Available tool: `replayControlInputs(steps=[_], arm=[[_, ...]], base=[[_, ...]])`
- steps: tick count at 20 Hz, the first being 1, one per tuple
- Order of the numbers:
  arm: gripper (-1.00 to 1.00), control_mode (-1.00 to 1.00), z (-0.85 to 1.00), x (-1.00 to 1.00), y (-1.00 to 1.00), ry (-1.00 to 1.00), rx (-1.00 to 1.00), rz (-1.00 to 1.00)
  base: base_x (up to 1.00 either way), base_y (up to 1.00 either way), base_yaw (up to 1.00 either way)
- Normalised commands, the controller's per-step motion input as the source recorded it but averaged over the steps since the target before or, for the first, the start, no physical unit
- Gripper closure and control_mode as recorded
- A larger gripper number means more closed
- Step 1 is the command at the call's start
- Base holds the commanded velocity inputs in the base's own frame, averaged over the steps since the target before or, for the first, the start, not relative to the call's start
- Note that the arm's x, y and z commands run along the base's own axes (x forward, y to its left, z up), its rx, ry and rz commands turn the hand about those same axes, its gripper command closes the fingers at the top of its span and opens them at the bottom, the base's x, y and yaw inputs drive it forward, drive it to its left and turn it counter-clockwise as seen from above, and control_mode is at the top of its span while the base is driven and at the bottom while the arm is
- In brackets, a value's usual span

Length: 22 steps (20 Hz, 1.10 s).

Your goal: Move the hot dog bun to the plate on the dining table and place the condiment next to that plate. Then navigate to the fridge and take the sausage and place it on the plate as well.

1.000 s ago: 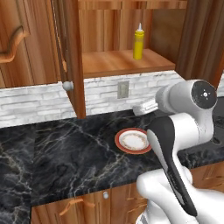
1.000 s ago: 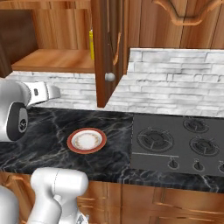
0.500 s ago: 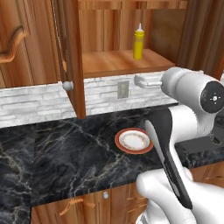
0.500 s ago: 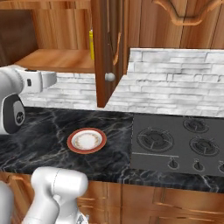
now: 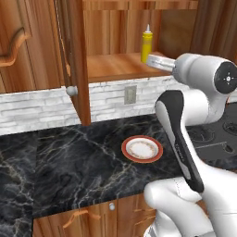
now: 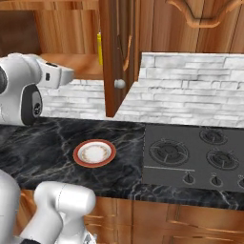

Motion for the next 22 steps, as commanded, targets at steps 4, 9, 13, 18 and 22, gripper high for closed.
replayControlInputs(steps=[4, 9, 13, 18, 22], arm=[[-1.00, -1.00, 0.00, 0.74, 0.00, 0.01, 0.00, 0.00], [-1.00, -1.00, -0.04, 0.65, 0.00, -0.11, 0.00, 0.00], [-1.00, -1.00, -0.06, 0.56, 0.00, -0.19, 0.00, 0.00], [-1.00, -1.00, -0.03, 0.47, -0.01, -0.12, 0.00, 0.00], [-1.00, -1.00, -0.02, 0.33, -0.10, -0.04, 0.00, 0.00]], base=[[0.00, 0.00, 0.00], [0.00, 0.00, 0.00], [0.00, 0.00, 0.00], [0.00, 0.00, 0.00], [0.00, 0.00, 0.00]])
